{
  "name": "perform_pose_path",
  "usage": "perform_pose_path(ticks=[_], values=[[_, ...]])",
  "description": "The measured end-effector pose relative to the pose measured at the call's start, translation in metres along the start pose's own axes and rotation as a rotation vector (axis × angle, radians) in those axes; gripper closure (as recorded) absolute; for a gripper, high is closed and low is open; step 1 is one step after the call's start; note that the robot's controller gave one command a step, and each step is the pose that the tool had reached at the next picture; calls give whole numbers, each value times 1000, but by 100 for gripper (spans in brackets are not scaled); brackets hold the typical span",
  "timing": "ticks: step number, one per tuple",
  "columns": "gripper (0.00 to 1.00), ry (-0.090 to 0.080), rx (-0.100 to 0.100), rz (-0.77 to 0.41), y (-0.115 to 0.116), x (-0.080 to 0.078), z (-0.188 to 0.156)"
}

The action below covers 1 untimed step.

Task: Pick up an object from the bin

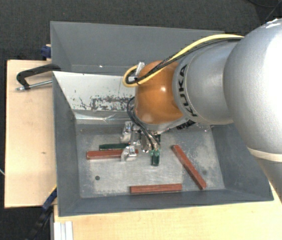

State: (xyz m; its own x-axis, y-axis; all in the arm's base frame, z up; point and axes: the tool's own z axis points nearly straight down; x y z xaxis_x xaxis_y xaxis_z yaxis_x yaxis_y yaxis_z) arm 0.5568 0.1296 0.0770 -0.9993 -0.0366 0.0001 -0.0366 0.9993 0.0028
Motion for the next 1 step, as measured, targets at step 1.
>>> perform_pose_path(ticks=[1], values=[[100,-3,1,0,10,-8,-198]])
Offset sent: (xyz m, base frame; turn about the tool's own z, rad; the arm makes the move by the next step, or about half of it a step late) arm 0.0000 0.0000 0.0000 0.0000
